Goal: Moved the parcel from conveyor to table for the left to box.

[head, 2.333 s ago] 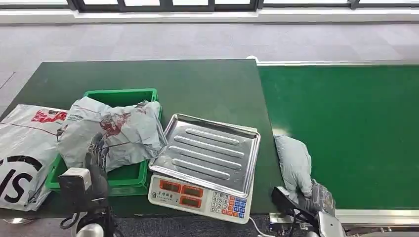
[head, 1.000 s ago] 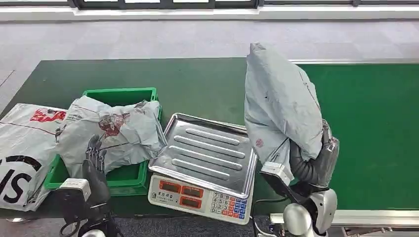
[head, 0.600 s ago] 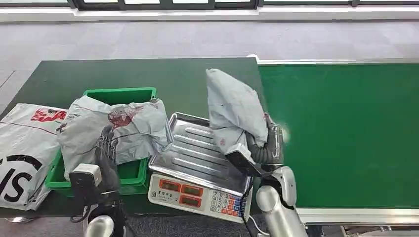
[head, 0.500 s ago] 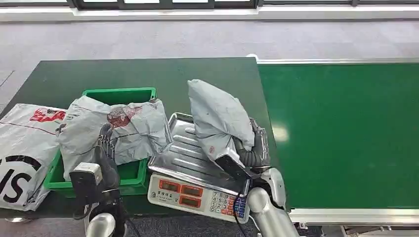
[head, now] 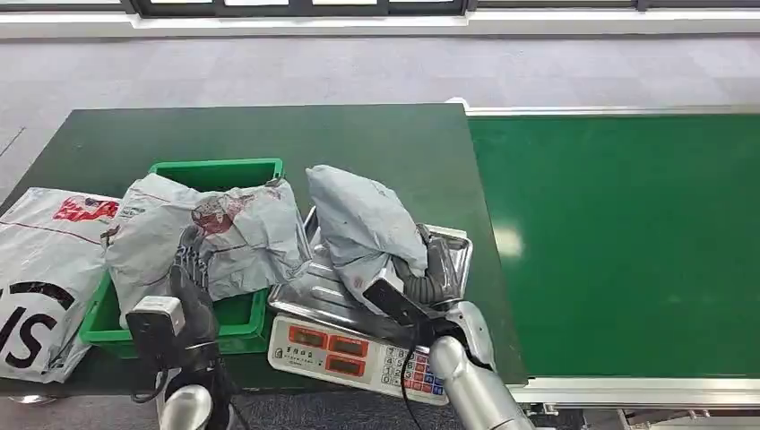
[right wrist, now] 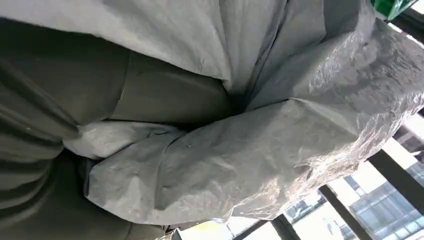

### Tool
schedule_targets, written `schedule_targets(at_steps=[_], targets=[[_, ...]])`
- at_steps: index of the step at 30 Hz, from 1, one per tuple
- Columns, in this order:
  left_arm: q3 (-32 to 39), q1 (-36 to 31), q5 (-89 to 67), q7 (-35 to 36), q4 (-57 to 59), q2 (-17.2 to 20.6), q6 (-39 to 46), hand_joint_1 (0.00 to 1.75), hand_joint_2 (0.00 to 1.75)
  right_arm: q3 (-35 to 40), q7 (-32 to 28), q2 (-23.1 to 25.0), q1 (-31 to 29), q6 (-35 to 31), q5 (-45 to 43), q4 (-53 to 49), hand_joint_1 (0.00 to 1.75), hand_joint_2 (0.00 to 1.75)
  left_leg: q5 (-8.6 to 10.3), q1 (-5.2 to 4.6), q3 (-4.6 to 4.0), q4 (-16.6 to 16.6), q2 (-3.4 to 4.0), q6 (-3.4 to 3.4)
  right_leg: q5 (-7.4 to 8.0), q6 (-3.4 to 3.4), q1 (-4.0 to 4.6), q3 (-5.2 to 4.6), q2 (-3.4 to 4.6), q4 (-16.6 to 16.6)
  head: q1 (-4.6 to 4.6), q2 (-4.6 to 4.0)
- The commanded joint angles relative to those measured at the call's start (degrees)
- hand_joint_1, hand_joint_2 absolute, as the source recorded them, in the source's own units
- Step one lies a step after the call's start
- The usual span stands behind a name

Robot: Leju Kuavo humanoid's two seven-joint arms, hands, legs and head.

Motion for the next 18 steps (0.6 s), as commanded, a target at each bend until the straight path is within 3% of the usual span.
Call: schedule_targets(at_steps=[1,5,6,13,18], targets=[[-1.9,-4.3,0.3,0.0,3.9,1.0,0.4,0.0,0.0,2.0,2.2,-0.9,-2.0,-0.1,0.7,3.8,0.0,1.75,0.07,0.02,0.05,-0.1,0.0,-0.01,0.04,-0.05,0.04,0.09,-0.17,-0.1,0.0,0.0],[-2.7,-4.5,0.4,0.2,3.2,1.3,0.3,0.0,0.0,2.6,1.4,-2.7,3.8,1.3,-1.2,-8.8,0.0,1.75,0.08,0.02,0.02,-0.1,-0.15,0.0,-0.01,-0.03,0.04,0.09,-0.32,-0.1,0.0,0.0],[-2.9,-4.3,0.4,0.2,2.9,1.4,0.4,0.0,0.0,3.0,1.2,-3.3,5.6,2.4,-2.2,-13.0,0.0,0.0,0.06,0.02,-0.02,0.0,-0.18,0.0,-0.03,-0.02,0.03,0.05,-0.3,0.0,0.0,0.0],[-1.9,-1.8,3.6,-1.2,-1.8,1.0,1.9,0.0,0.0,6.5,0.4,-6.2,14.1,5.8,-4.0,-33.7,0.0,0.0,-0.02,0.01,0.01,0.0,-0.1,0.02,-0.08,-0.02,0.03,0.1,-0.28,-0.1,0.0,0.0],[-3.0,-1.1,2.0,-0.5,-2.6,1.2,3.0,0.0,0.0,7.1,0.5,-6.7,15.4,6.2,-4.8,-36.0,0.0,0.0,-0.05,0.0,-0.03,0.0,-0.01,0.01,-0.03,-0.02,0.01,0.0,-0.11,0.0,0.0,0.0]])
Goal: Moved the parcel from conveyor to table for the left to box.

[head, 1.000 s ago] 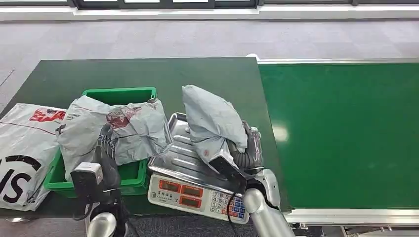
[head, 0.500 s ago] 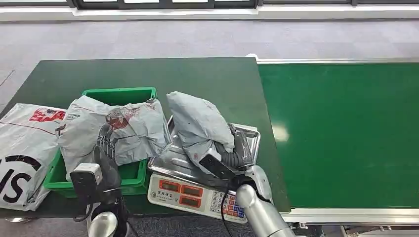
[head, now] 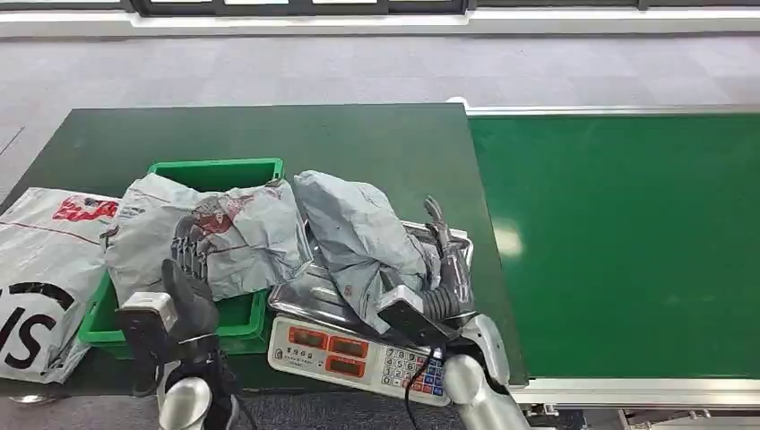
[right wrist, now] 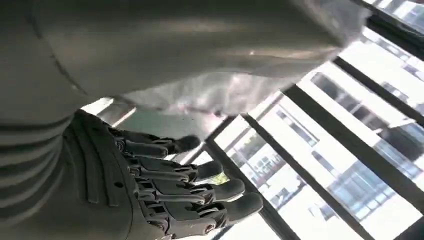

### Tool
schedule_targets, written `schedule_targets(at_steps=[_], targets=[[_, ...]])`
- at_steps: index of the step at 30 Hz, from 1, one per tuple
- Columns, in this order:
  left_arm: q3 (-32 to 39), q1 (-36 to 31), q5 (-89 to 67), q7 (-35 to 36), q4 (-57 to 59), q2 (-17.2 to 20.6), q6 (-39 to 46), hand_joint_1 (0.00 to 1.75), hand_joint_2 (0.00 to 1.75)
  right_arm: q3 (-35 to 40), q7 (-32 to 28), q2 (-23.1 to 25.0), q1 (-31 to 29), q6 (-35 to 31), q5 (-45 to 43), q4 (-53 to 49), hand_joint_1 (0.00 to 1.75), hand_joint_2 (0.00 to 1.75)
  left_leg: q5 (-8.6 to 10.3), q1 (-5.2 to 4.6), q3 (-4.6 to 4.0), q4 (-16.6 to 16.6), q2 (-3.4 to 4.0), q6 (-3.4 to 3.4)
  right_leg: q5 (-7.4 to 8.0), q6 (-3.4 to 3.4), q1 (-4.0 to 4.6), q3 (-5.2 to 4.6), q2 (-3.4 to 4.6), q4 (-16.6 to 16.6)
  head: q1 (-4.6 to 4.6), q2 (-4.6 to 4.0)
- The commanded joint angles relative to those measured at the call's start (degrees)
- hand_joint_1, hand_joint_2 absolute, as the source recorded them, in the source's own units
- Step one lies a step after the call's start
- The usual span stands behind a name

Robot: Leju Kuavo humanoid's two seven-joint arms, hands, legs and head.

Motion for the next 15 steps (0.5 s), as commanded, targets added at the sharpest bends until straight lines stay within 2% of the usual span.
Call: schedule_targets(at_steps=[1,6,7,10,12,14,15], targets=[[-2.0,0.3,-1.1,0.5,-1.2,0.9,1.8,0.0,0.0,4.2,0.2,-4.4,4.2,1.0,-1.1,-12.5,0.0,0.0,0.02,0.0,0.06,-0.1,0.02,0.0,0.0,-0.03,0.03,0.1,-0.14,-0.1,0.0,0.0],[-2.9,1.5,-4.4,0.4,-3.4,1.2,7.1,0.0,0.0,4.9,0.3,-5.4,5.4,0.6,-1.3,-14.0,0.0,0.0,0.04,0.01,0.08,-0.1,0.04,-0.01,0.03,-0.02,0.03,0.11,-0.14,-0.1,0.0,0.0],[-3.5,1.9,-5.4,0.7,-4.2,1.8,8.7,0.0,0.0,5.0,0.3,-5.8,5.8,0.2,-1.3,-14.3,0.0,1.75,0.01,0.0,0.06,-0.1,0.02,-0.01,0.0,-0.02,0.02,0.09,-0.13,-0.1,0.0,0.0],[-3.7,2.1,-5.4,0.7,-4.5,2.0,8.9,0.0,0.0,4.9,0.2,-5.9,6.1,-0.2,-1.4,-14.4,0.0,1.75,0.0,0.01,0.07,-0.1,0.02,-0.01,-0.01,-0.01,0.02,0.08,-0.09,-0.1,0.0,0.0],[-4.8,2.1,-6.7,0.5,-4.6,2.9,8.9,0.0,0.0,5.2,-2.0,-5.7,6.4,-2.0,-2.2,-14.7,0.0,1.75,-0.01,0.01,0.11,-0.1,0.03,-0.01,-0.01,-0.01,0.03,0.14,-0.1,-0.1,0.0,0.0],[-10.2,0.8,-20.0,4.3,-3.1,6.2,4.9,0.0,0.0,6.3,-5.9,-5.9,5.8,-4.6,-4.4,-14.5,0.0,1.75,0.0,0.0,0.13,-0.1,0.03,-0.02,-0.02,-0.03,0.02,0.15,-0.11,-0.1,0.0,0.0],[-12.1,-0.1,-24.8,5.6,-2.3,6.5,3.7,0.0,0.0,6.5,-6.3,-6.0,5.3,-4.9,-5.2,-14.3,0.0,1.75,0.02,0.0,0.15,-0.1,0.02,-0.02,-0.01,-0.04,0.02,0.18,-0.15,-0.1,0.0,0.0]])
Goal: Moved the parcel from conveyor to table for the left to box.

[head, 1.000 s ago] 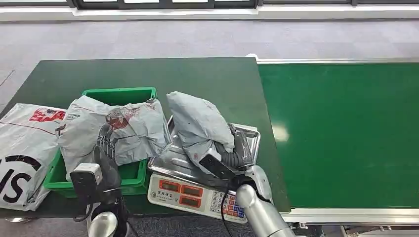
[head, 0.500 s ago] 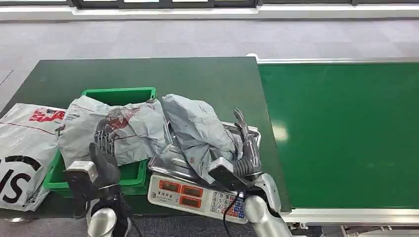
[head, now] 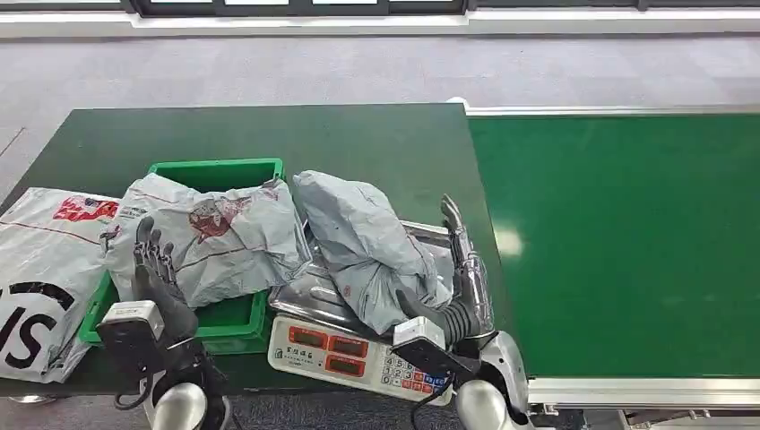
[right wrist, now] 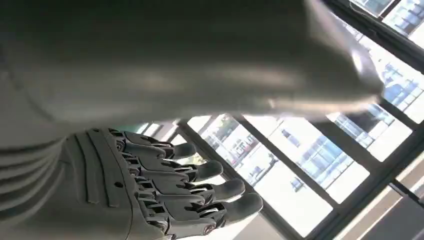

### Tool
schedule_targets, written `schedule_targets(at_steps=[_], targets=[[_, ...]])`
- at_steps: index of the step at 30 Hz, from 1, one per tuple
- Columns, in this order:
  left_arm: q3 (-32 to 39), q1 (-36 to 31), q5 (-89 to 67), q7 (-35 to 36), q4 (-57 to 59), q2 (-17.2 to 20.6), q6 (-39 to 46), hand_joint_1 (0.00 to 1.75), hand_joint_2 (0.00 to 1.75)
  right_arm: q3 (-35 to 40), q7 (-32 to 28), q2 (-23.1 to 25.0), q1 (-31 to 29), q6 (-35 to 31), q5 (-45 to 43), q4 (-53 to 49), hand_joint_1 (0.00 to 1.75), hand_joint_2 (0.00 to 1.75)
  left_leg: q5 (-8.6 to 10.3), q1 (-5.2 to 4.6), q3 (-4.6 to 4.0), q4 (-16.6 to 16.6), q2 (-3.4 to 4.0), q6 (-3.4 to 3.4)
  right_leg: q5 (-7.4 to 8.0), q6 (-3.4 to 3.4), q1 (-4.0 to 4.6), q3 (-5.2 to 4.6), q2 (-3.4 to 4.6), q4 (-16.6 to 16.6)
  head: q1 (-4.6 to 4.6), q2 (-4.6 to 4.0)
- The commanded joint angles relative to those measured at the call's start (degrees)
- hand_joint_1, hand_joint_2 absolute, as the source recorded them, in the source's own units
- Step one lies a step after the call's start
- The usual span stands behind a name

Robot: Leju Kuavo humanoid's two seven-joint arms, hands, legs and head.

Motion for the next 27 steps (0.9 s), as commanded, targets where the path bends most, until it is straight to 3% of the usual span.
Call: schedule_targets(at_steps=[1,5,6,13,14,26,27], targets=[[-13.4,-3.9,-23.5,6.8,4.6,6.5,-6.4,0.0,0.0,3.9,-6.4,-3.3,-1.3,-4.5,-4.8,-0.6,0.0,1.75,0.03,0.0,0.11,-0.1,-0.01,-0.01,-0.01,-0.04,0.02,0.14,-0.16,-0.1,0.0,0.0],[-20.6,-12.3,-32.8,8.6,13.2,7.8,-13.5,0.0,0.0,4.3,-6.9,-2.7,-2.8,-4.0,-5.1,1.1,0.0,1.75,0.15,-0.03,0.0,-0.1,-0.32,0.0,0.03,-0.02,-0.01,0.11,-0.44,-0.1,0.0,0.0],[-21.6,-13.9,-33.9,8.2,15.1,7.7,-14.2,0.0,1.75,4.2,-7.3,-2.7,-2.8,-3.9,-5.2,1.1,0.0,1.75,0.19,-0.01,0.01,-0.1,-0.28,0.0,0.08,-0.03,0.02,0.13,-0.45,-0.2,0.0,0.0],[-26.5,-20.3,-37.0,6.9,20.5,7.9,-14.9,0.0,1.75,4.1,-8.1,-2.3,-3.8,-3.3,-6.1,2.8,0.0,1.75,0.17,-0.02,0.1,-0.1,-0.02,0.04,0.17,-0.02,0.0,0.14,-0.18,-0.2,0.0,0.0],[-27.3,-21.7,-36.9,6.9,21.6,7.6,-15.1,0.0,0.0,3.8,-8.1,-2.0,-3.9,-3.1,-6.3,2.7,0.0,1.75,0.14,-0.01,0.04,0.0,-0.05,0.04,0.13,0.0,0.0,0.07,-0.17,-0.1,0.0,0.0],[-27.5,-22.4,-36.9,7.1,22.3,7.4,-15.1,0.0,0.0,3.8,-8.0,-1.9,-3.7,-2.9,-6.3,2.3,0.0,1.75,0.17,0.0,0.07,-0.1,0.02,0.02,0.17,-0.02,0.03,0.1,-0.14,-0.2,0.0,0.0],[-27.5,-22.6,-36.9,7.1,22.3,7.3,-15.1,0.0,1.75,3.8,-8.0,-1.8,-3.7,-2.9,-6.3,2.3,0.0,1.75,0.13,0.0,0.05,-0.1,0.03,0.02,0.15,-0.01,0.02,0.07,-0.07,-0.1,0.0,0.0]])
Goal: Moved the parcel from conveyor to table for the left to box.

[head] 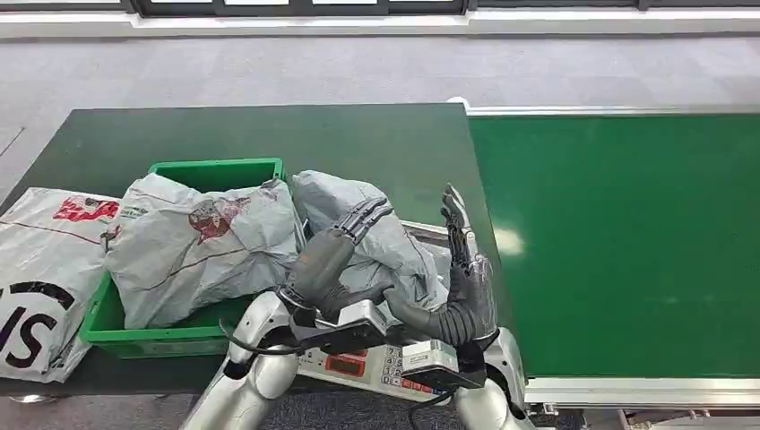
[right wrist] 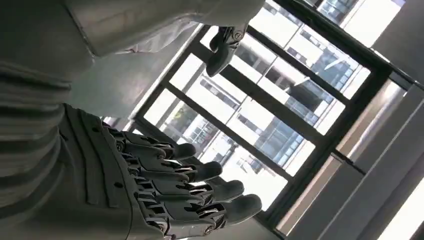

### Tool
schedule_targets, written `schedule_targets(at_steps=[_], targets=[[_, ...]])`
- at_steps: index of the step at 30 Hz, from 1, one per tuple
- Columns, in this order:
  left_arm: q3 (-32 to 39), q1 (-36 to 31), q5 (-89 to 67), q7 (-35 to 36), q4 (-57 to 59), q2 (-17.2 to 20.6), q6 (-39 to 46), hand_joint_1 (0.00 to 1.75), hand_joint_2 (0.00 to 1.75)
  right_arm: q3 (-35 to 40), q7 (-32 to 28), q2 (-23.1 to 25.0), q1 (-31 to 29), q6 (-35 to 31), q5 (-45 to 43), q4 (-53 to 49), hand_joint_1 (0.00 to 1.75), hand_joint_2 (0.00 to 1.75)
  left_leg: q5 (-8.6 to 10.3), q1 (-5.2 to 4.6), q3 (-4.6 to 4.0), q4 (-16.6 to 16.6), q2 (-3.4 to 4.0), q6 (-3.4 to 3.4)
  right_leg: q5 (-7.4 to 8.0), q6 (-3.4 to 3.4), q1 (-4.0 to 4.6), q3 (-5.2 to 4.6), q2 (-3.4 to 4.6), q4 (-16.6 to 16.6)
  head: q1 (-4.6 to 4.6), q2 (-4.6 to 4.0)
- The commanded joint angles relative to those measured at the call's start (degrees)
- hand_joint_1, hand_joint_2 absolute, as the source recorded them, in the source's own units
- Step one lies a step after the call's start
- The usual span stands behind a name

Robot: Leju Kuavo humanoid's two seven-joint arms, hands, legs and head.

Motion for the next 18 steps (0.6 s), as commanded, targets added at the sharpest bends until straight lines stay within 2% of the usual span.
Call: schedule_targets(at_steps=[1,5,12,18], targets=[[-4.7,-4.9,0.0,0.1,6.3,1.5,-0.5,0.0,1.75,0.9,0.3,-0.8,-1.6,0.3,-0.3,2.7,0.0,1.75,0.07,0.02,0.13,-0.1,0.09,-0.01,0.07,-0.04,0.05,0.15,-0.09,-0.2,0.0,0.0],[-6.0,-7.6,0.3,0.7,9.5,-0.1,-1.2,0.0,1.75,0.2,1.2,-0.1,-1.0,1.4,0.5,2.4,0.0,1.75,0.06,0.02,-0.01,0.0,-0.1,0.0,0.01,-0.02,0.03,0.04,-0.21,0.0,0.0,0.0],[-8.4,-10.0,-1.1,1.3,17.2,-1.4,-1.3,0.0,1.75,0.1,0.7,0.2,-1.6,1.3,0.0,4.7,0.0,1.75,0.1,0.01,0.17,-0.2,0.0,0.0,0.06,-0.05,0.04,0.21,-0.21,-0.2,0.0,0.0],[-8.4,-10.0,-1.1,1.3,17.2,-1.4,-1.3,0.0,1.75,0.1,0.7,0.2,-1.6,1.3,0.0,4.7,0.0,1.75,0.09,0.02,0.15,-0.2,0.06,-0.02,0.07,-0.06,0.05,0.18,-0.16,-0.2,0.0,0.0]])
